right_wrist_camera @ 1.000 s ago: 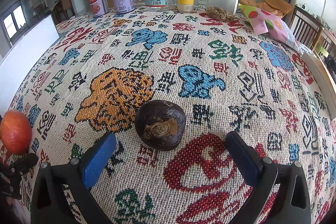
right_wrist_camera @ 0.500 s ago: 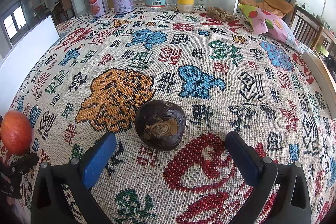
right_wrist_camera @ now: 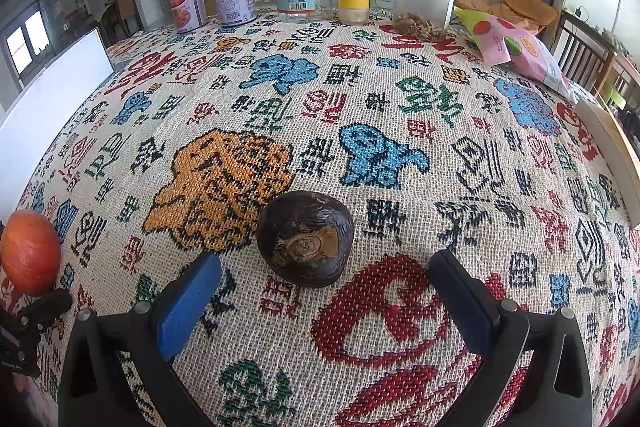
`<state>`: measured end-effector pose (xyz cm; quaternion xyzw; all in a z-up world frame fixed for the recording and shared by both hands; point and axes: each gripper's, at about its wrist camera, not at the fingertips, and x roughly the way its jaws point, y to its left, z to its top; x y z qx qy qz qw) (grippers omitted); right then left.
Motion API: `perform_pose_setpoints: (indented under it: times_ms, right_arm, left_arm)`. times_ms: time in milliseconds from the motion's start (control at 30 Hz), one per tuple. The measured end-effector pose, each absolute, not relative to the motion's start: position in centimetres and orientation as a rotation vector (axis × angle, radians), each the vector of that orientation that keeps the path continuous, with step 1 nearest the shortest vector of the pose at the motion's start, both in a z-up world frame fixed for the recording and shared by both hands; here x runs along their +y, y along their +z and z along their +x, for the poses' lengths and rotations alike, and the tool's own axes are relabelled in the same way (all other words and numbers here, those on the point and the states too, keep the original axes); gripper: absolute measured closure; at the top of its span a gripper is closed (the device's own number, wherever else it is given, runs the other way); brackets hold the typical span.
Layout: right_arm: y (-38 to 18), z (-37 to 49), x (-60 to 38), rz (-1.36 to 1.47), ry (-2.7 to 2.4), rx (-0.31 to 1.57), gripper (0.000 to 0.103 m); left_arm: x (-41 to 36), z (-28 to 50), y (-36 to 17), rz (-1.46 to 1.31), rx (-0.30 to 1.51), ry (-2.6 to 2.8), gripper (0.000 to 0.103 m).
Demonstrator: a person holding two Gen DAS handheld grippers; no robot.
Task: Organize fruits
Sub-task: 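Hold the red apple lifted in the left gripper above the table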
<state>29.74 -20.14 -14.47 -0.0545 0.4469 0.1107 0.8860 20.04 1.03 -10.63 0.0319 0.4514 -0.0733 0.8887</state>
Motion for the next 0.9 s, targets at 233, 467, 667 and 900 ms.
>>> perform_pose_setpoints:
  times_ms: [233,467,667,900]
  right_arm:
    - [-14.47,29.75,-20.14,-0.114,0.230,0.930,0.000]
    - [-14.47,29.74,-20.16,-0.113,0.230,0.929,0.000]
    - [-14.45,29.74,-20.14,-0.113,0.231,0.929,0.000]
    - [-14.43,29.75,-20.11,-0.114,0.230,0.930,0.000]
  left_arm:
    - [1.07,20.07,-10.63,0.066,0.938,-0.153,0.000]
    - [1.09,20.08,-10.63,0.066,0.938,-0.153,0.000]
    - [1.09,20.06,-10.64,0.066,0.938,-0.154,0.000]
    - [1.46,19.97,-10.54,0.044,0.931,-0.163,0.001]
